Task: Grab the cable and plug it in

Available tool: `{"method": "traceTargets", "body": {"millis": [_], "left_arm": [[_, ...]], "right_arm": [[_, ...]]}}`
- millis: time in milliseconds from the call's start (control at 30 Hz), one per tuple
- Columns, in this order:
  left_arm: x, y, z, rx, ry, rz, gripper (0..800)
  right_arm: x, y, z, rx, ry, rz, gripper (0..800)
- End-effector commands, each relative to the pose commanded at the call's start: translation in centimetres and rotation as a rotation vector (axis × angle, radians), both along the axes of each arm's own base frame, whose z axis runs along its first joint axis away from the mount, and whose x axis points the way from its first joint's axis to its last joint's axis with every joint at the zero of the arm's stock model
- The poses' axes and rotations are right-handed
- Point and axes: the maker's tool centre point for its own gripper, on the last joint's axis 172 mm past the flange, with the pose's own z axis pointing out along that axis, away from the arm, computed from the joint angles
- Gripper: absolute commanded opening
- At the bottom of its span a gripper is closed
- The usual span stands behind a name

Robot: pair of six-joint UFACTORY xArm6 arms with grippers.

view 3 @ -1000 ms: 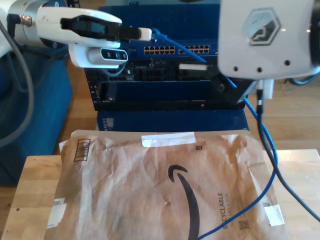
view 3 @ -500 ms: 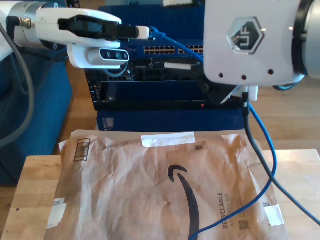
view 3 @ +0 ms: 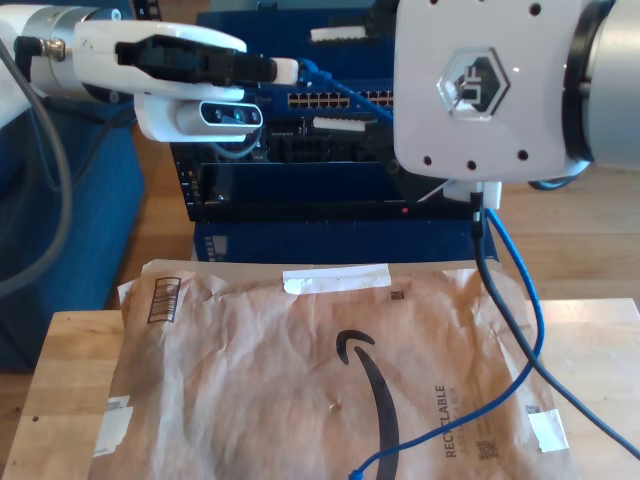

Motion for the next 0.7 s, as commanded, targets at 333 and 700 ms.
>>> {"method": "traceTargets", "body": {"millis": [333, 700], "left_arm": [[-0.67, 0.25, 0.88, -0.032, -0.007, -0.023, 22], [-0.90, 0.07, 0.92, -0.034, -0.008, -0.033, 23]], "right_arm": [[0.26, -0.09, 0.02, 0.006, -0.007, -0.009, 332], [0.21, -0.03, 0.03, 0.009, -0.004, -0.009, 230]]}}
